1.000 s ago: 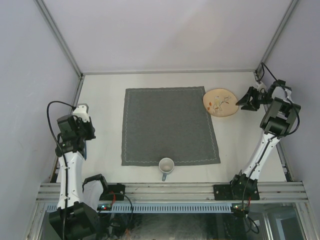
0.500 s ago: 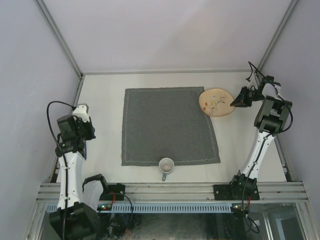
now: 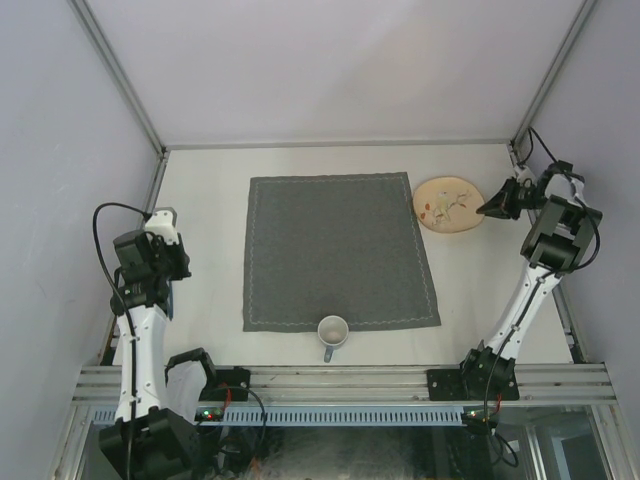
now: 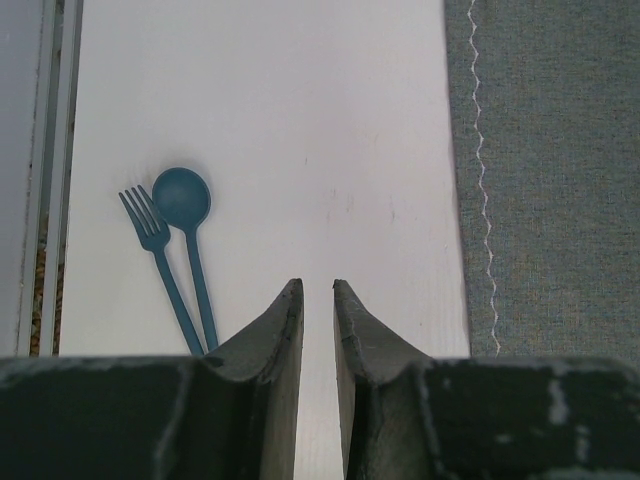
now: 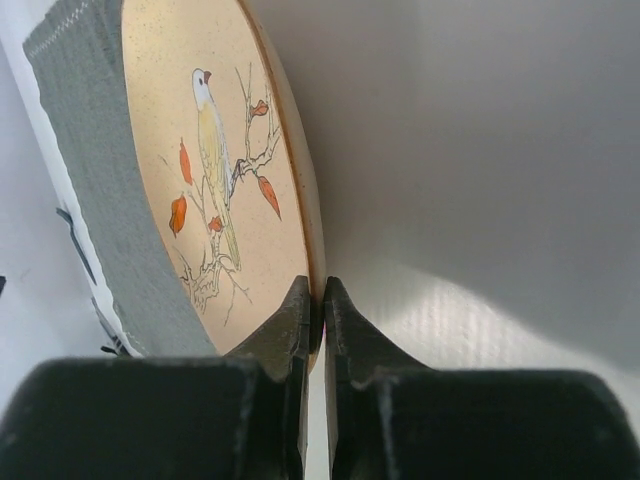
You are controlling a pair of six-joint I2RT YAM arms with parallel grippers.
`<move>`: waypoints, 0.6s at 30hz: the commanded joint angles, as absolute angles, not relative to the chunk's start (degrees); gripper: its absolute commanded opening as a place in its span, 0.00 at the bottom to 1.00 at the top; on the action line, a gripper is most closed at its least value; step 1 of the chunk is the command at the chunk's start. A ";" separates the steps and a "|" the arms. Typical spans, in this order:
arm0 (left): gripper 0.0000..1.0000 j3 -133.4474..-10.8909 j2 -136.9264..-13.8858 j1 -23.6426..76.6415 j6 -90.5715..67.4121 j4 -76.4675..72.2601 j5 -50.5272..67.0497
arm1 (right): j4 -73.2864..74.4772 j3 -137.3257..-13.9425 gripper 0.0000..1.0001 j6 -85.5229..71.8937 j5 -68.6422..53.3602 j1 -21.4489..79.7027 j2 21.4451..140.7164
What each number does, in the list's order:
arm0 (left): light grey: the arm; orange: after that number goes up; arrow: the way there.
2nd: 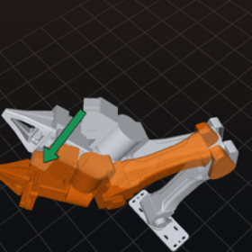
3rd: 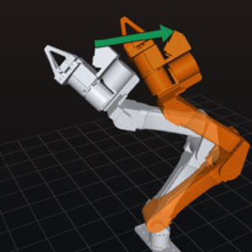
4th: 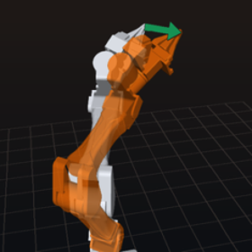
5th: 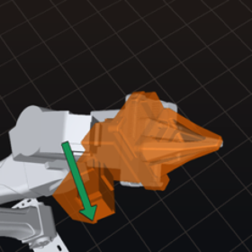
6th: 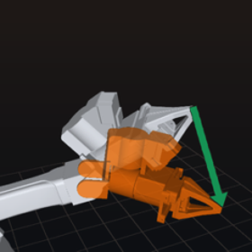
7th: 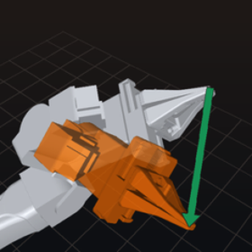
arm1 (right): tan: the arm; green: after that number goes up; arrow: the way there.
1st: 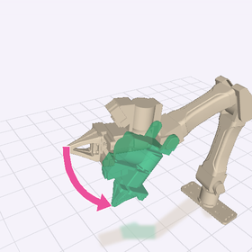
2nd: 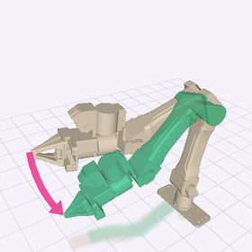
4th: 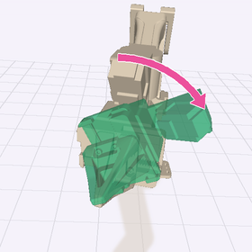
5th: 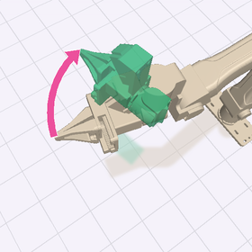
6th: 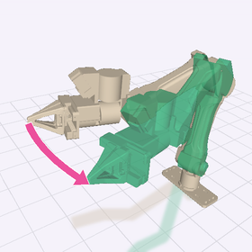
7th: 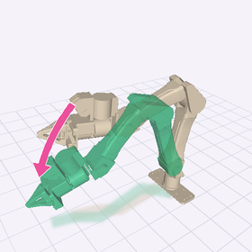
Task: Set the dinner table for one person
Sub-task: Pick up the plate at the center of the board.
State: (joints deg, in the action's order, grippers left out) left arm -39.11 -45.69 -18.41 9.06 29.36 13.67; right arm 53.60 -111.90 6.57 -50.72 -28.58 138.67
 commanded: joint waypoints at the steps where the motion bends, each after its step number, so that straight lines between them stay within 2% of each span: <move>1: 0.23 -40.08 -44.97 -18.86 8.88 28.53 13.75 | 52.80 -110.32 0.00 5.43 -56.79 -31.55 131.77; 8: 0.23 -39.84 -44.91 -18.88 8.87 28.30 14.13 | 51.42 -102.30 0.00 2.34 -62.19 -32.36 124.29; 14: 0.23 -39.29 -44.83 -18.85 9.21 27.98 14.18 | 36.42 -87.12 0.00 -12.44 -67.00 -30.52 110.89; 18: 0.23 -39.53 -45.09 -18.88 9.00 27.94 14.34 | 29.65 -83.73 0.00 -19.59 -67.85 -27.33 103.83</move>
